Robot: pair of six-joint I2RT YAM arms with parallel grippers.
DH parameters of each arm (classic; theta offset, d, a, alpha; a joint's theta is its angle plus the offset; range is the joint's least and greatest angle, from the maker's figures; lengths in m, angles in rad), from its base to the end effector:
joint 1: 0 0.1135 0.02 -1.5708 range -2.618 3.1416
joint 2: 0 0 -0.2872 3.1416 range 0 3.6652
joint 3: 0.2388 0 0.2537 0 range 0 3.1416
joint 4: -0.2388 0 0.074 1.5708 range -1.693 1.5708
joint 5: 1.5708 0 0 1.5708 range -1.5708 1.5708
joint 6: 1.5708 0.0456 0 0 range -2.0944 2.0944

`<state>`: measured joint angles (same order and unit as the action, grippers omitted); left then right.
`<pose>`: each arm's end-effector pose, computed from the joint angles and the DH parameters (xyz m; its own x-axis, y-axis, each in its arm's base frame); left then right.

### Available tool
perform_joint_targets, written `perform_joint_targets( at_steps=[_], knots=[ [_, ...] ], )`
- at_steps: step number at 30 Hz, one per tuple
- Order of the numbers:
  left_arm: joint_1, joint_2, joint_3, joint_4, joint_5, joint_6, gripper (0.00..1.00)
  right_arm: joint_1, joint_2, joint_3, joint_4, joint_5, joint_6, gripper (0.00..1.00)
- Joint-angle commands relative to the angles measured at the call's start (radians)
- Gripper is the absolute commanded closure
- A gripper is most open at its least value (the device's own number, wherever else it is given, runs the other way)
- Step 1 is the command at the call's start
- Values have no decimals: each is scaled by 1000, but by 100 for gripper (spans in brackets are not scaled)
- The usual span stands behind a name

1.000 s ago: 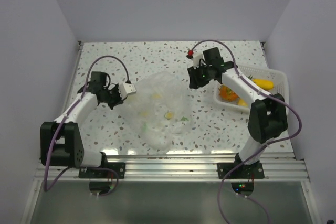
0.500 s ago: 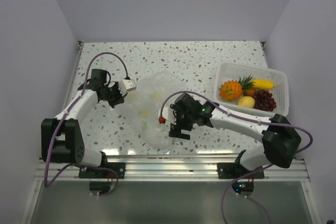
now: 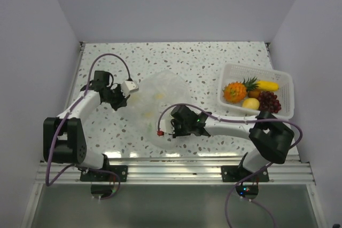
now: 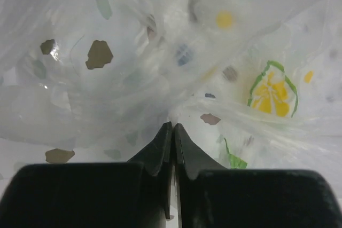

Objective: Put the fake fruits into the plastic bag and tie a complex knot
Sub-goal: Adjust the plastic bag at the center of the board.

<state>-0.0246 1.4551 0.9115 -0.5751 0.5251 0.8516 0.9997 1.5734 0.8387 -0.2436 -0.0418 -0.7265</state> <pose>0.2778 -0.0297 0.2206 -0.4117 0.6613 -0.6270 0.8348 0.5496 0.0316 0.1663 0.2624 0.1808 0.2315 -0.8674 -0.4405 -0.9356 -0.0745 -0.3450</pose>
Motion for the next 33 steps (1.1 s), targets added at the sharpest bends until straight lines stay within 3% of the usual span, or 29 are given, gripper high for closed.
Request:
perform_joint_targets(
  at_steps=[1, 5, 6, 8, 11, 14, 19, 21, 22, 26, 27, 33],
  knots=[
    [8, 8, 17, 7, -7, 24, 100, -32, -68, 28, 4, 45, -4, 100],
    [55, 24, 10, 43, -11, 79, 100, -200, -107, 231, -147, -152, 197, 100],
    [66, 30, 18, 44, -8, 111, 100, -311, -107, 270, -195, -209, 240, 100],
    [89, 47, 24, 50, -7, 139, 100, -425, -93, 359, -223, -379, 364, 100],
    [113, 79, 41, 64, -16, 174, 100, -612, -61, 405, -214, -505, 484, 100],
    [138, 97, 55, 81, -4, 198, 100, -686, -7, 418, -186, -582, 591, 100],
    [152, 111, 81, 78, 3, 211, 100, -699, 30, 418, -97, -641, 719, 100],
    [152, 108, 118, 16, 45, 205, 88, -696, 39, 424, -65, -655, 772, 100],
    [152, 90, 138, -6, 73, 186, 71, -693, 43, 450, -72, -655, 777, 100],
    [135, 7, 243, -51, 190, 49, 34, -682, 53, 458, -82, -668, 785, 100],
    [123, -30, 254, -40, 191, -7, 14, -678, 59, 458, -83, -670, 783, 100],
    [-93, -92, 262, 131, 32, -240, 0, -656, 80, 456, -62, -675, 808, 100]
  ],
)
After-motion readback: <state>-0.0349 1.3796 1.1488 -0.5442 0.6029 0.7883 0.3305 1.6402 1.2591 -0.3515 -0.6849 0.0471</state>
